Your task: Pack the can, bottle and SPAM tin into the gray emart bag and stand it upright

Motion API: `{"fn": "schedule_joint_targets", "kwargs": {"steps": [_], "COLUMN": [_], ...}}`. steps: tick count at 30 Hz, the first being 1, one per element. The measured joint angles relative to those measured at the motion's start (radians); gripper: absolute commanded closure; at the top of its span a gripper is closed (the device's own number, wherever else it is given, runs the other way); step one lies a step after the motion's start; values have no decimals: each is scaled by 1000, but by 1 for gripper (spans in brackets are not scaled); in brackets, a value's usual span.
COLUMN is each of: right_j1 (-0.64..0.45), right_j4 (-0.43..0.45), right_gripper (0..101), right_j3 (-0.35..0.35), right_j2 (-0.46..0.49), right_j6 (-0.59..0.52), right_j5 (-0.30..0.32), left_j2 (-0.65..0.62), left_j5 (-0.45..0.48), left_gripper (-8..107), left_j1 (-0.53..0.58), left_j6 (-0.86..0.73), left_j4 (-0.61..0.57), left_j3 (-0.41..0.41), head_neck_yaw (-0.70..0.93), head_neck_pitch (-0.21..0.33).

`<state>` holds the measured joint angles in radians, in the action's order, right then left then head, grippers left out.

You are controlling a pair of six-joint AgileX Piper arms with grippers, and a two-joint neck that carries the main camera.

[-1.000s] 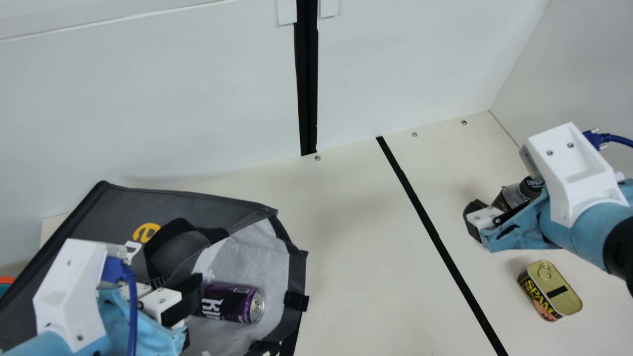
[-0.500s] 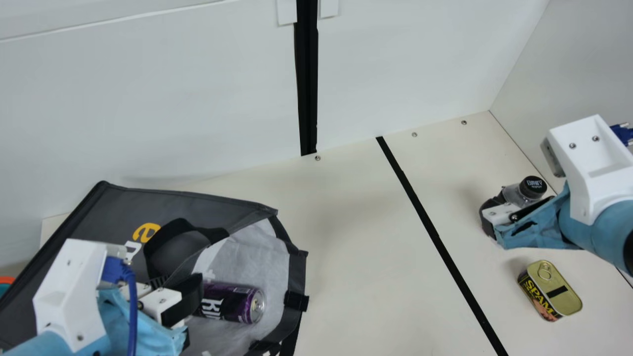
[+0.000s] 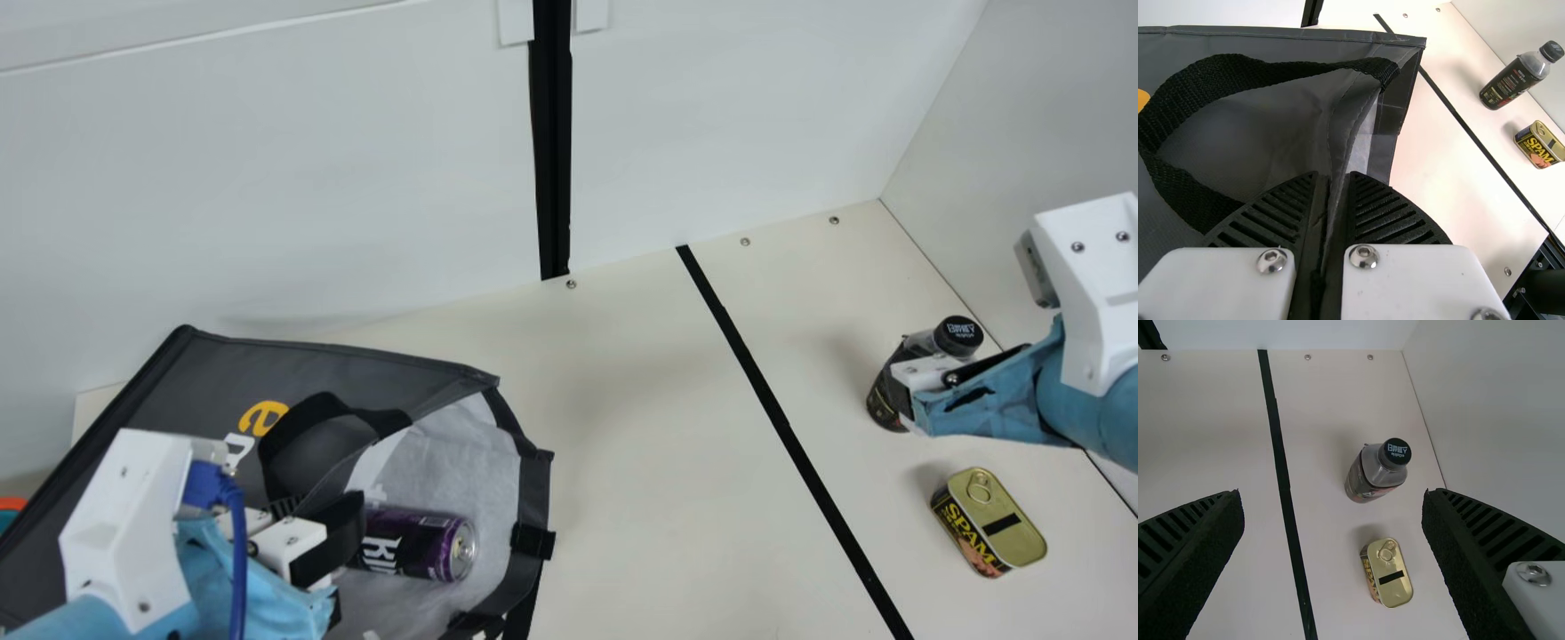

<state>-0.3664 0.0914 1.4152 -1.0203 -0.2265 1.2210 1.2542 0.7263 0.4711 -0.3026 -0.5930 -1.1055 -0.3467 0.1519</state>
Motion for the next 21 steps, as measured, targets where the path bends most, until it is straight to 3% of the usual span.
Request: {"fn": "schedule_joint_targets", "kwargs": {"steps": [21], "right_j1": [-121], "right_j4": [-84], "right_gripper": [6], "right_j3": [18], "right_j2": [-11], "right_j6": [-55], "right_j5": [-2], "left_j2": [0], "left_j5": [0], "left_gripper": [107], "left_j1": [0], "left_j6": [0], "left_j4": [0], "left_j3": [0], "head_neck_yaw": [-2], "head_neck_pitch": [0]}}
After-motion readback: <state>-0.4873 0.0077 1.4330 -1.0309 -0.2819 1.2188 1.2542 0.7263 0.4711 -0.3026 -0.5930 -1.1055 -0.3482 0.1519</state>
